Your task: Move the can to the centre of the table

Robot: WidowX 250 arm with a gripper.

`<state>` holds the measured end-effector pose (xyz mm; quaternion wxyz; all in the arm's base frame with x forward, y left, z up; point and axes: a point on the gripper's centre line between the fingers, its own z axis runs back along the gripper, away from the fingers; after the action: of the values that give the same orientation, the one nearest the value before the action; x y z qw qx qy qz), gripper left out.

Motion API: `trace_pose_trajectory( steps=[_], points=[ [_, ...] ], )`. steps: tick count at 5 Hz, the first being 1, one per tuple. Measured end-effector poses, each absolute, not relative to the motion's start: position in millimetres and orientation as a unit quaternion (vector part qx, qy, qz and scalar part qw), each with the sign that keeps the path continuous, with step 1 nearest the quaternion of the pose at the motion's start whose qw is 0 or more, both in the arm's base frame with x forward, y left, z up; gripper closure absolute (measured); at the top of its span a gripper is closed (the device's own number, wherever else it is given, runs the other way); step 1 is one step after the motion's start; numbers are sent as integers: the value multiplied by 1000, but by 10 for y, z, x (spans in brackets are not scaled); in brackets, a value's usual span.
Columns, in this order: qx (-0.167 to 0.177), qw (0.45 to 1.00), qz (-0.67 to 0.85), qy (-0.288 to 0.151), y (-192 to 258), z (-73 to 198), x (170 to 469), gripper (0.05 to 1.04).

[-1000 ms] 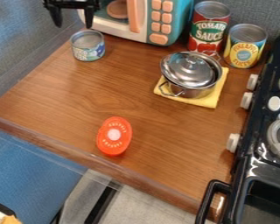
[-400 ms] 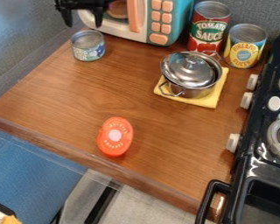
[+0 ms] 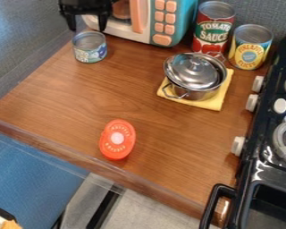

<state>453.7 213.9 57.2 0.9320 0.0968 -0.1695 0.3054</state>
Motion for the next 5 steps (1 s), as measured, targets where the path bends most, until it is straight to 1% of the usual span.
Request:
trace_pose_trajectory(
  steps=[1,2,3,5],
  points=[
    [82,934,307,-165,2076,540,4539,83],
    [68,944,289,-140,1891,380,4492,83],
    [46,954,270,-125,1612,331,4391,83],
    [8,966,228,-120,1099,391,4164,83]
  ],
)
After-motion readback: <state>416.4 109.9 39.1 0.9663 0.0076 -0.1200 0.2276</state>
